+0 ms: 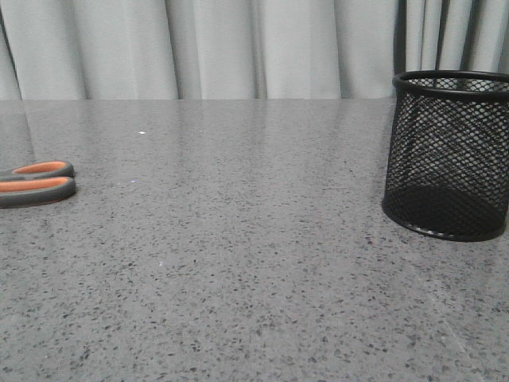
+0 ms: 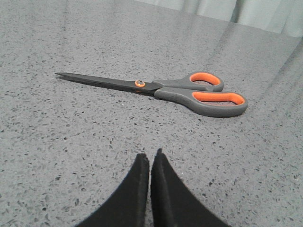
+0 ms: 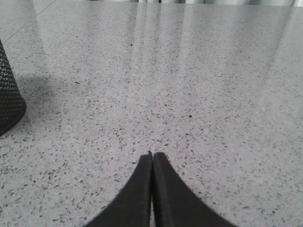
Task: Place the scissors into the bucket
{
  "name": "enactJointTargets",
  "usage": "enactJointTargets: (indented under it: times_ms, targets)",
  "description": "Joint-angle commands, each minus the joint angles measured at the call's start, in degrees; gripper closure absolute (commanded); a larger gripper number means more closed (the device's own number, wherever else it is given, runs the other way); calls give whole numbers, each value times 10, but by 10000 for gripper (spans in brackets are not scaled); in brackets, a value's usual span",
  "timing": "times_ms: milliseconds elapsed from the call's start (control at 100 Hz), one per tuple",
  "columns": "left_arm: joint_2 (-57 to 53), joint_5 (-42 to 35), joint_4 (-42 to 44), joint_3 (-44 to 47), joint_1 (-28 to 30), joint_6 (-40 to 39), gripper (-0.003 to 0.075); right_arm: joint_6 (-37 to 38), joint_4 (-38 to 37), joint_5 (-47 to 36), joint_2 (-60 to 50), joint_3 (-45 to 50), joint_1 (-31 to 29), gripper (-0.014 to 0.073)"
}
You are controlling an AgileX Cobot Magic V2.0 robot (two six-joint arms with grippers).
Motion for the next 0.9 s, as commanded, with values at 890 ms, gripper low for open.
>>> enactJointTargets:
  times_ms: [890]
  targets:
    - [-9,-27,12,26,2,1,740,-2,-69,-22,-12,7,1,643]
